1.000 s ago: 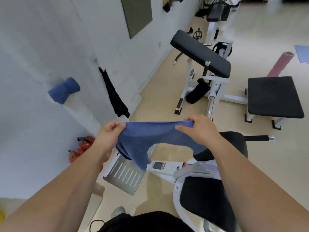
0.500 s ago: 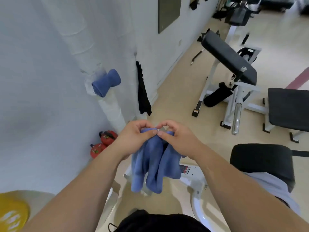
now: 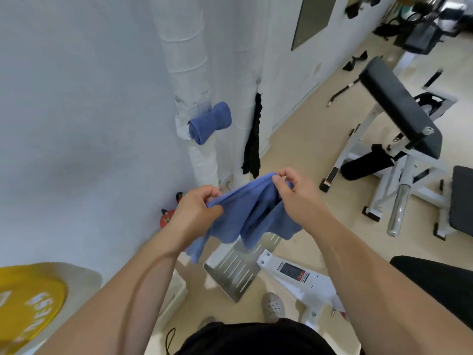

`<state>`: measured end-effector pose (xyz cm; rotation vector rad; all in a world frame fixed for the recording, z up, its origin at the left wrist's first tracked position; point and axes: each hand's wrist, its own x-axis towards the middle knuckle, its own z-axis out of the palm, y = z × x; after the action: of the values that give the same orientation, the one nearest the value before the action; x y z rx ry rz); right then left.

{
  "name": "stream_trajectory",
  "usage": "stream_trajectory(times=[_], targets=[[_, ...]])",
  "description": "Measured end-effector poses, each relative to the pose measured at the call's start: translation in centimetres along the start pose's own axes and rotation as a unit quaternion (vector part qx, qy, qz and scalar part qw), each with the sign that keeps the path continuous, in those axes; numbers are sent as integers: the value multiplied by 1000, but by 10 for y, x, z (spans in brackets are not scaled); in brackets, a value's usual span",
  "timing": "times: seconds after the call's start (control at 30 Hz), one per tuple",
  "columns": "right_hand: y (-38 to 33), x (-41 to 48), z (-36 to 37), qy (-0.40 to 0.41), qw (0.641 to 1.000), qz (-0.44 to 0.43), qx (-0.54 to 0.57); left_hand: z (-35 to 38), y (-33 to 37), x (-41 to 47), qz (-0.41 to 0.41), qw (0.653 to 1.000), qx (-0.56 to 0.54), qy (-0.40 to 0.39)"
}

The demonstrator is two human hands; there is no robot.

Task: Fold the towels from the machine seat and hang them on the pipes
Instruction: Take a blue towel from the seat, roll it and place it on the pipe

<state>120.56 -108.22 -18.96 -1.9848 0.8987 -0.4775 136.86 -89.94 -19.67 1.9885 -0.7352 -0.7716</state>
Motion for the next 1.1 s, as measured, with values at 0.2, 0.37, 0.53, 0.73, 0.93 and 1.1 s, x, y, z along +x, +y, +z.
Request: stream_trajectory(times=[0.2,0.37,0.53,0.73,0.93,1.1], targets=[[22,51,-26,13,1000,-2,4,8,11,16,-62,987,4,146],[25,71,-44,-130,987,-63,-71,36,54,24,-38,986,-97,128],[22,70,-32,-243,953,-178,13,67,90,37,-39,995,-60,68],[23,93,-45,-163,974,-158,-6,72,97,39,-71,992,8,102],[27,108,-53,-115,990,-67,53,67,87,39,-86,985,-60,137],[33,104,-42,-71,983,70,153,77,92,43,-97,972,-162,143]])
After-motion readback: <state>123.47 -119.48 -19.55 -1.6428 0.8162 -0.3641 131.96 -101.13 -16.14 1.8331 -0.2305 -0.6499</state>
